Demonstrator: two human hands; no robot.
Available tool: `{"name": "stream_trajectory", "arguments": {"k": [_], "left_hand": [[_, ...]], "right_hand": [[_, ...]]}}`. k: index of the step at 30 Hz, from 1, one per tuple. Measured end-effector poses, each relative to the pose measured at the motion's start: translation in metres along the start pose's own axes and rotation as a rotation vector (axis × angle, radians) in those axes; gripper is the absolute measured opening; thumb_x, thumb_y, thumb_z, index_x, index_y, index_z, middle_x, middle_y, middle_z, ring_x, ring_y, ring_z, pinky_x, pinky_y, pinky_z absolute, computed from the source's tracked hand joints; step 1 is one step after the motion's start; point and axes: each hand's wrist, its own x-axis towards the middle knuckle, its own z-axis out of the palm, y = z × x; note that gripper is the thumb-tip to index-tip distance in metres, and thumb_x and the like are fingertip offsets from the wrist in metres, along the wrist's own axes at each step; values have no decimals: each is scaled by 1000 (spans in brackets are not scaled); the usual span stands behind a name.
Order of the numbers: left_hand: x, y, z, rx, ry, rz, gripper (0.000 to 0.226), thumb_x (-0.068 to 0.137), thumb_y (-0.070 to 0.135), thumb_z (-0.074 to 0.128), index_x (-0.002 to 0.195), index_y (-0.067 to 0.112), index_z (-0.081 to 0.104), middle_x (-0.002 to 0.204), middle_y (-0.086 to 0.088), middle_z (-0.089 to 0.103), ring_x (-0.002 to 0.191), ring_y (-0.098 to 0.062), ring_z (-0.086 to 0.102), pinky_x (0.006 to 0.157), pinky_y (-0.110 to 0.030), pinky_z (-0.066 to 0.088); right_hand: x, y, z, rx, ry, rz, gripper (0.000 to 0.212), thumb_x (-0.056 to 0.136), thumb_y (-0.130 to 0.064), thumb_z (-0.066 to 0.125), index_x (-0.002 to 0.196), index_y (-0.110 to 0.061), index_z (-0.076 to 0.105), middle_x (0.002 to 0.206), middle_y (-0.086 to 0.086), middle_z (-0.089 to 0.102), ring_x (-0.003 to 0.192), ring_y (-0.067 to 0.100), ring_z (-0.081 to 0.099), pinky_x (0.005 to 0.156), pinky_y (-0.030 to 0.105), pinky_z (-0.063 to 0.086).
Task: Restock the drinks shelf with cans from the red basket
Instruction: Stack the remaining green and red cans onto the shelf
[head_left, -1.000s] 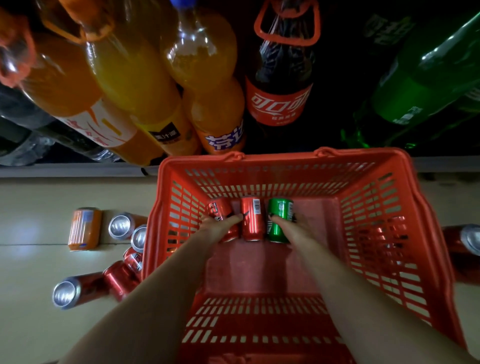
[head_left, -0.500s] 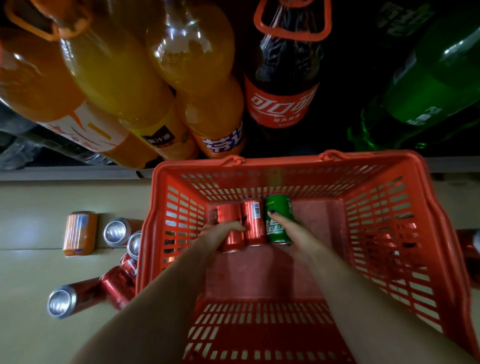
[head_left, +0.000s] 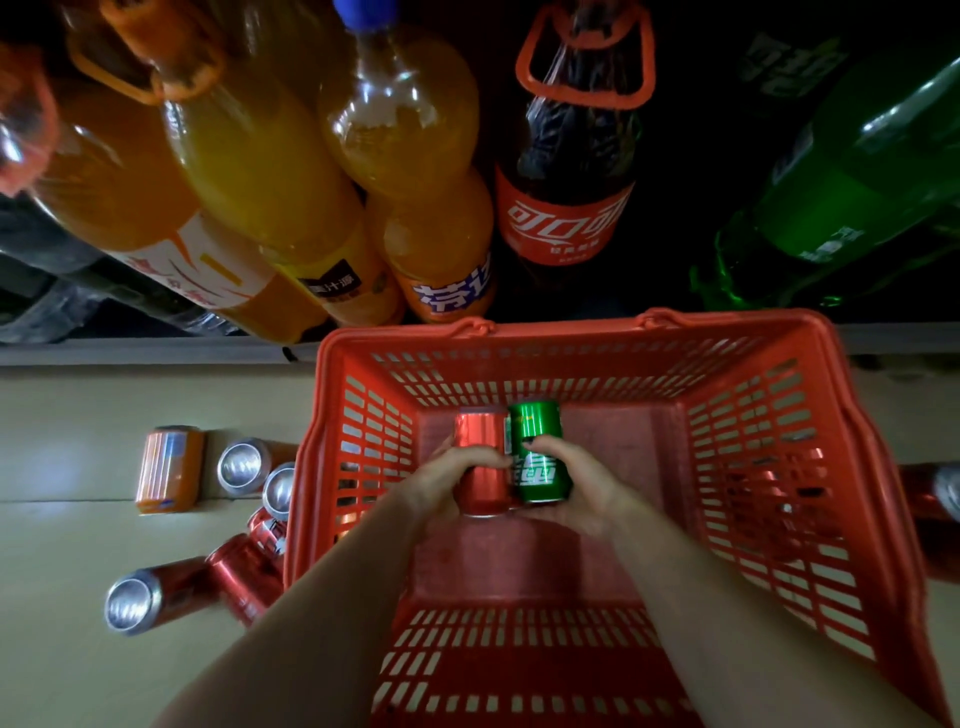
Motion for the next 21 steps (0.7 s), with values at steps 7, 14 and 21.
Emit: {"name": "stream_trajectory", "arguments": {"k": [7,14,21], "left_hand": [[-51,6,18,28,-70,107,69,64,2,77,131,11,61,108,-13,77,92,-24,76,76,-38,62],[-210,86,61,193,-49,244,84,51,16,94,129,24,66,117,-10,77,113,-29,71,104,-46,54],[-461,246,139,340,-41,481,82,57,10,91,131,26,58,112,4,78,103,-13,73,87,-29,60]], "right_hand": [[-60,-8,11,-3,-20,-69,27,95,-15,53,118,-9,65,92,10,74,83,22,68,82,40,53],[-215,-53,77,15,-130,-233,65,78,-15,66,141,-6,54,127,23,66,110,32,62,103,50,46],[-462,-155,207,-25,-176,-491,61,75,-8,65,135,-16,59,124,19,68,109,32,63,91,47,48]]}}
